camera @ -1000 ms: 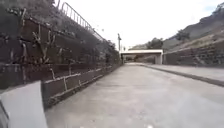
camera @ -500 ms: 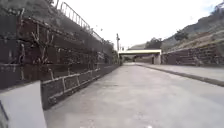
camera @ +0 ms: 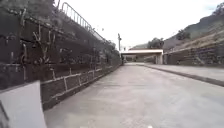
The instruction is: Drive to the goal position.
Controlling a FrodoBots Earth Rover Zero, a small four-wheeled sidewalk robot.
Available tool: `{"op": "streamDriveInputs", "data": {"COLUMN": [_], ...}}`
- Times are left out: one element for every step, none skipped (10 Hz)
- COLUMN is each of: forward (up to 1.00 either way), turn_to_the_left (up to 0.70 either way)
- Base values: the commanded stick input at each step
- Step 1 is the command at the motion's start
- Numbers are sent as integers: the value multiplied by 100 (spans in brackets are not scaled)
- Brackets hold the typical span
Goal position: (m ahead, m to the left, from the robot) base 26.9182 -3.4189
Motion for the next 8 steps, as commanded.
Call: {"op": "streamDriveInputs", "data": {"forward": [70,70,70,70,70,70,70,70], "turn_to_the_left": [0,0,0,0,0,0,0,0]}}
